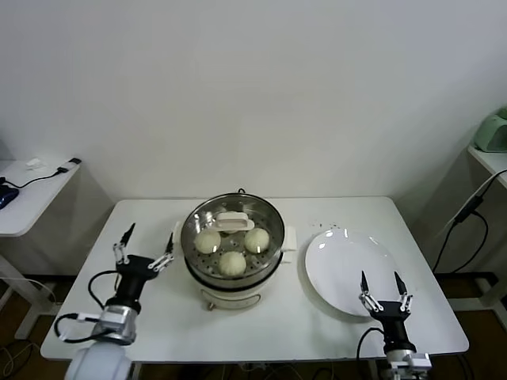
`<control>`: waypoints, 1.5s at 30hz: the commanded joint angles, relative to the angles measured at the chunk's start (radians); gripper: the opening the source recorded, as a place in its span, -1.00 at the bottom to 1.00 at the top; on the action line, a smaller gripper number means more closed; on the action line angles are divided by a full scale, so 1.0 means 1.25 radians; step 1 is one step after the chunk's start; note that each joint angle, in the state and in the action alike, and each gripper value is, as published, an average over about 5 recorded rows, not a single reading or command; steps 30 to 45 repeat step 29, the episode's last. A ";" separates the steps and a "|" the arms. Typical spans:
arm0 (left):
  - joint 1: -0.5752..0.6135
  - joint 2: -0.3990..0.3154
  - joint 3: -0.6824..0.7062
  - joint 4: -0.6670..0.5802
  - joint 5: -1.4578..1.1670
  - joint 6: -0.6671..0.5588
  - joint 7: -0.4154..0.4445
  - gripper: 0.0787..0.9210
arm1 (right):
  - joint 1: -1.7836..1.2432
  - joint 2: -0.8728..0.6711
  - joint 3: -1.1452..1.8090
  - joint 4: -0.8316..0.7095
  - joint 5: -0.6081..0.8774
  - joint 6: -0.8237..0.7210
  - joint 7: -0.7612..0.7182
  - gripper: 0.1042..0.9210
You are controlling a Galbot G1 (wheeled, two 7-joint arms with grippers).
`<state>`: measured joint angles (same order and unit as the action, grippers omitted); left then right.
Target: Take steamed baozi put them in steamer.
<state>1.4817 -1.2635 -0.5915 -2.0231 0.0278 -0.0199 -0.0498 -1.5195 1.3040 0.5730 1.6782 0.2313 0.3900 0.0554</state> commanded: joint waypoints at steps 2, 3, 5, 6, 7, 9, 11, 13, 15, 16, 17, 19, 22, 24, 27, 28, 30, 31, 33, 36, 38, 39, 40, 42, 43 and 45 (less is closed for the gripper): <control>0.056 0.038 -0.123 0.236 -0.312 -0.180 0.054 0.77 | 0.002 -0.005 -0.004 -0.003 -0.021 -0.040 0.001 0.76; 0.057 0.036 -0.119 0.246 -0.308 -0.187 0.057 0.77 | 0.000 -0.005 -0.005 -0.001 -0.018 -0.043 -0.001 0.76; 0.058 0.035 -0.110 0.265 -0.296 -0.201 0.062 0.77 | -0.003 -0.005 -0.008 0.001 -0.013 -0.048 -0.006 0.76; 0.059 0.034 -0.106 0.270 -0.288 -0.206 0.064 0.77 | -0.004 -0.005 -0.009 0.001 -0.011 -0.049 -0.008 0.76; 0.060 0.033 -0.102 0.274 -0.280 -0.210 0.065 0.77 | -0.005 -0.004 -0.010 0.002 -0.011 -0.049 -0.009 0.76; 0.061 0.030 -0.096 0.275 -0.271 -0.215 0.065 0.77 | -0.005 -0.003 -0.012 0.002 -0.011 -0.048 -0.011 0.76; 0.062 0.026 -0.092 0.271 -0.268 -0.215 0.066 0.77 | -0.005 -0.002 -0.014 0.003 -0.011 -0.049 -0.011 0.76; 0.062 0.024 -0.087 0.267 -0.266 -0.215 0.066 0.77 | -0.005 -0.001 -0.015 0.005 -0.011 -0.050 -0.011 0.76; 0.062 0.022 -0.080 0.266 -0.262 -0.215 0.066 0.77 | -0.006 -0.001 -0.016 0.006 -0.011 -0.050 -0.011 0.76; 0.063 0.021 -0.077 0.266 -0.261 -0.216 0.065 0.77 | -0.006 -0.001 -0.016 0.006 -0.012 -0.050 -0.011 0.76; 0.063 0.020 -0.074 0.265 -0.259 -0.216 0.065 0.77 | -0.007 -0.001 -0.016 0.006 -0.012 -0.050 -0.012 0.76; 0.065 0.018 -0.069 0.262 -0.257 -0.216 0.065 0.77 | -0.009 0.000 -0.016 0.007 -0.011 -0.049 -0.012 0.76; 0.068 0.015 -0.063 0.256 -0.254 -0.218 0.065 0.77 | -0.011 0.002 -0.017 0.008 -0.011 -0.048 -0.013 0.76; 0.069 0.014 -0.061 0.251 -0.253 -0.217 0.065 0.77 | -0.012 0.002 -0.019 0.007 -0.011 -0.047 -0.014 0.76; 0.070 0.013 -0.059 0.246 -0.252 -0.215 0.065 0.77 | -0.012 0.002 -0.019 0.005 -0.011 -0.045 -0.016 0.76; 0.070 0.013 -0.059 0.245 -0.252 -0.215 0.065 0.77 | -0.012 0.002 -0.020 0.005 -0.011 -0.045 -0.016 0.76; 0.070 0.013 -0.059 0.245 -0.252 -0.215 0.065 0.77 | -0.012 0.002 -0.020 0.005 -0.011 -0.044 -0.016 0.76; 0.070 0.013 -0.059 0.245 -0.252 -0.215 0.065 0.77 | -0.012 0.002 -0.020 0.005 -0.011 -0.044 -0.016 0.76; 0.070 0.013 -0.059 0.245 -0.252 -0.215 0.065 0.77 | -0.012 0.002 -0.020 0.005 -0.011 -0.044 -0.016 0.76; 0.070 0.013 -0.059 0.245 -0.252 -0.215 0.065 0.77 | -0.012 0.002 -0.020 0.005 -0.011 -0.044 -0.016 0.76; 0.070 0.013 -0.059 0.245 -0.252 -0.215 0.065 0.77 | -0.012 0.002 -0.020 0.005 -0.011 -0.044 -0.016 0.76; 0.070 0.013 -0.059 0.245 -0.252 -0.215 0.065 0.77 | -0.012 0.002 -0.020 0.005 -0.011 -0.044 -0.016 0.76; 0.070 0.013 -0.059 0.245 -0.252 -0.215 0.065 0.77 | -0.012 0.002 -0.020 0.005 -0.011 -0.044 -0.016 0.76; 0.070 0.013 -0.059 0.245 -0.252 -0.215 0.065 0.77 | -0.012 0.002 -0.020 0.005 -0.011 -0.044 -0.016 0.76; 0.070 0.013 -0.059 0.245 -0.252 -0.215 0.065 0.77 | -0.012 0.002 -0.020 0.005 -0.011 -0.044 -0.016 0.76; 0.070 0.013 -0.059 0.245 -0.252 -0.215 0.065 0.77 | -0.012 0.002 -0.020 0.005 -0.011 -0.044 -0.016 0.76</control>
